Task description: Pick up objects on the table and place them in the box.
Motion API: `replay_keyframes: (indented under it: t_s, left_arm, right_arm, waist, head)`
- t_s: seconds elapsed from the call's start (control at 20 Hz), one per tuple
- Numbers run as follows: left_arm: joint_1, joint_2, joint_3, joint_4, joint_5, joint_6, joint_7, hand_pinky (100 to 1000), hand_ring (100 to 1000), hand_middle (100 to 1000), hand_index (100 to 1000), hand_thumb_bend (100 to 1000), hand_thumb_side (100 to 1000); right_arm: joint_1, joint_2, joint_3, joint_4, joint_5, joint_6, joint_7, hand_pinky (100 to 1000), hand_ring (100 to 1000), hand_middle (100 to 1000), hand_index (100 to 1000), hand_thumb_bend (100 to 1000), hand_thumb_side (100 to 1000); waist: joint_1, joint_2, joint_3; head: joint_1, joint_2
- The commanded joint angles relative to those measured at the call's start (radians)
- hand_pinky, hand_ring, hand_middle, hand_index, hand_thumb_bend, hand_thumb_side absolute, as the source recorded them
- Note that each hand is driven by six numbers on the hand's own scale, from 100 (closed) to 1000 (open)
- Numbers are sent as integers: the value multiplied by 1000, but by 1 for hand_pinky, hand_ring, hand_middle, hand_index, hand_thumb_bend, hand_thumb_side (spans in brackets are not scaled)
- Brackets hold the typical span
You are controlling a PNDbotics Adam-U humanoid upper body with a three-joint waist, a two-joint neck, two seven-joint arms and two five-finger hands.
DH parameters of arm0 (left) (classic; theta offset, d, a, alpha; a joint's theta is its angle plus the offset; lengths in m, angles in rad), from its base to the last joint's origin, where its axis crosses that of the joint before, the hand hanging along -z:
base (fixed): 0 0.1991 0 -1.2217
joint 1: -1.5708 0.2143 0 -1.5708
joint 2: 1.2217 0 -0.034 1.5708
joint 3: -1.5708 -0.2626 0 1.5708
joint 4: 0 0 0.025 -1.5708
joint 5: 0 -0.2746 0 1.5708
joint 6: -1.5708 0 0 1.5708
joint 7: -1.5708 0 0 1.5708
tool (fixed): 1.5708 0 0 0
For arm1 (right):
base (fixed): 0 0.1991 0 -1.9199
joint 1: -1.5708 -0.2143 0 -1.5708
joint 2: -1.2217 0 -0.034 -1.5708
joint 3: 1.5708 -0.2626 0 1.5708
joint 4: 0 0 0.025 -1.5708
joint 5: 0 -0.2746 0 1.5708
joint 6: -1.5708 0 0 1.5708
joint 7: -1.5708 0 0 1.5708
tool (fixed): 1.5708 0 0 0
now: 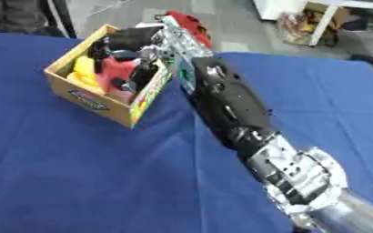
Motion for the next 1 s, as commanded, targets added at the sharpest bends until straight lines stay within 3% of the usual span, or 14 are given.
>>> replay_keyframes:
  t_s: [0.05,0.25,0.35,0.4,0.55,0.65,0.75,1.0]
  left_arm:
    - [-14,9,-5,-17,4,-2,-7,685,573,575,769,100,718]
    - [-11,7,-5,-16,4,-1,-7,686,573,575,769,100,719]
    - [-9,6,-4,-15,3,-2,-7,685,572,574,769,100,719]
    - [-8,6,-3,-15,3,-2,-6,685,572,574,769,100,718]
    - [0,5,1,-14,3,-1,-2,685,572,574,769,100,719]
    - [9,5,6,-12,2,0,2,686,572,574,769,100,719]
    - [17,4,10,-12,1,0,7,685,572,574,769,100,720]
    - [34,3,19,-10,-2,0,17,685,572,575,769,100,724]
  right_arm:
    - [-33,18,-42,34,173,20,-128,858,954,941,959,182,100]
    - [-33,17,-56,61,339,60,-265,859,961,962,996,290,100]
    - [-33,12,-61,68,396,80,-303,861,965,969,1000,279,203]
    - [-32,6,-64,69,414,89,-318,865,972,981,1000,261,297]
    - [-31,-22,-67,51,422,98,-347,870,977,995,1000,223,296]
    - [-30,-56,-62,7,384,89,-362,868,970,994,1000,195,194]
    - [-23,-98,-61,-62,312,100,-390,853,940,976,1000,100,100]
    - [42,-223,-61,-248,8,208,-447,822,844,908,984,100,100]
  waist:
    - [-1,-1,2]
    - [-2,-5,-2]
    - [-1,-8,-6]
    - [0,-10,-9]
    - [4,-18,-23]
    - [6,-25,-39]
    - [7,-32,-58]
    - [10,-40,-114]
  head:
    - [-10,-15]
    - [-11,-12]
    - [-10,-10]
    - [-8,-9]
    - [0,-4]
    - [12,1]
    - [25,6]
    - [62,18]
